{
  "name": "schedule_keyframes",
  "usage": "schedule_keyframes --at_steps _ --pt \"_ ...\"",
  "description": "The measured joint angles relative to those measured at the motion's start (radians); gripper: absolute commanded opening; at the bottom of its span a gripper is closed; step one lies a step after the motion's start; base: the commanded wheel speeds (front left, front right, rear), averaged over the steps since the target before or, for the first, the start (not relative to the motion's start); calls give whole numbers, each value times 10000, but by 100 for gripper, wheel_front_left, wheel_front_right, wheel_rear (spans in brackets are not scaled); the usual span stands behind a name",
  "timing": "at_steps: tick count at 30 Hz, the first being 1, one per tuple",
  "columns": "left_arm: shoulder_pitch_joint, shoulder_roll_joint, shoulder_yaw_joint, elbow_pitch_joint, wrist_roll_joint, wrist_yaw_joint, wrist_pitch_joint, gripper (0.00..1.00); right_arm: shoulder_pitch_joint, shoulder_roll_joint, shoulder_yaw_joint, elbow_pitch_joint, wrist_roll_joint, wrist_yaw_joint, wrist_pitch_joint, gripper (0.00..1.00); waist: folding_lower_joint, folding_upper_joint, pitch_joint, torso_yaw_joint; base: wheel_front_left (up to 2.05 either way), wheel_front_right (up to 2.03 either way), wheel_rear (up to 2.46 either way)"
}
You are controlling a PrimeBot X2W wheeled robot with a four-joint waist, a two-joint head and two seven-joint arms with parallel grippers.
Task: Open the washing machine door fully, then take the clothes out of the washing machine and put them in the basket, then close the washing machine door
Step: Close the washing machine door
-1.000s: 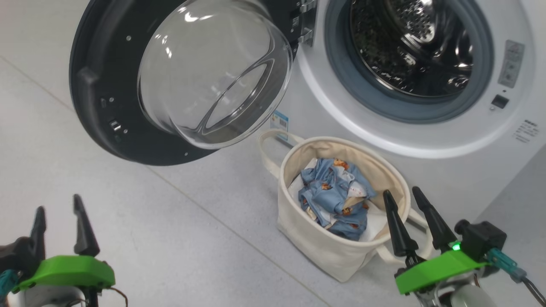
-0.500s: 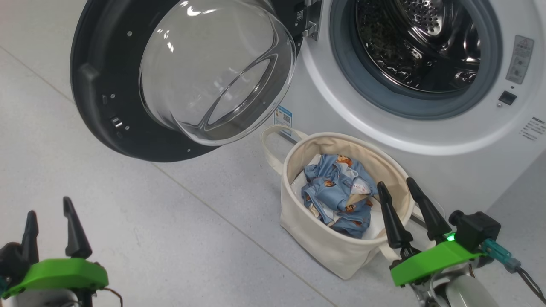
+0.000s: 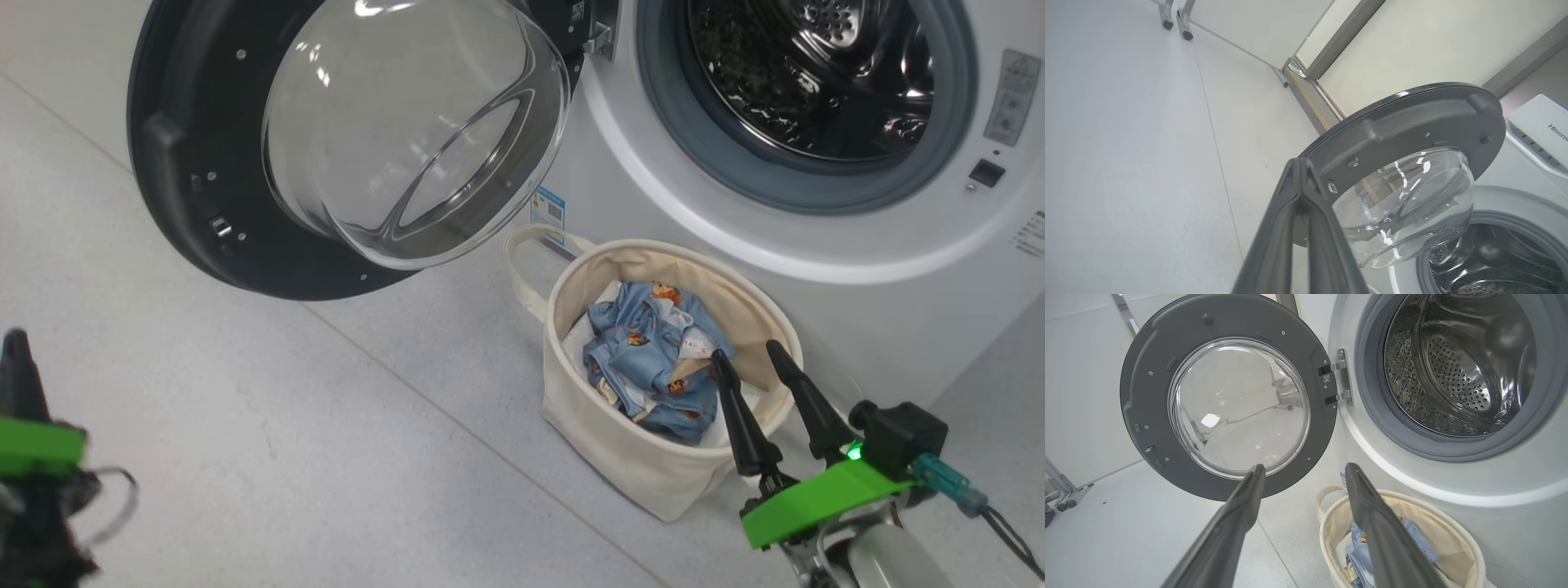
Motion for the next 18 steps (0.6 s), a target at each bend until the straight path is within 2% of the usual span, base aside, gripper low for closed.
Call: schedule_keyframes --at_steps 3,5,10,14,18 --pt "-904 19 717 848 -1958 -537 1478 0 -176 -98 65 75 0 0 2 100 0 0 133 3 0 0 0" --pt "-1541 100 1252 1624 -3189 -585 2382 0 -278 -167 123 75 -2 0 4 100 0 0 220 2 0 0 0" --pt "-3058 767 1996 3722 -4823 -581 4303 0 -395 -334 205 27 -29 0 33 100 0 0 464 -25 0 0 0" --pt "-4171 1225 2251 5087 -5593 -773 5428 0 -396 -466 174 -226 -161 0 301 100 0 0 646 -89 0 0 0" --pt "-4914 1741 2468 6167 -5728 -1035 5730 0 -426 -665 171 -604 -332 0 642 100 0 0 947 -264 0 0 0"
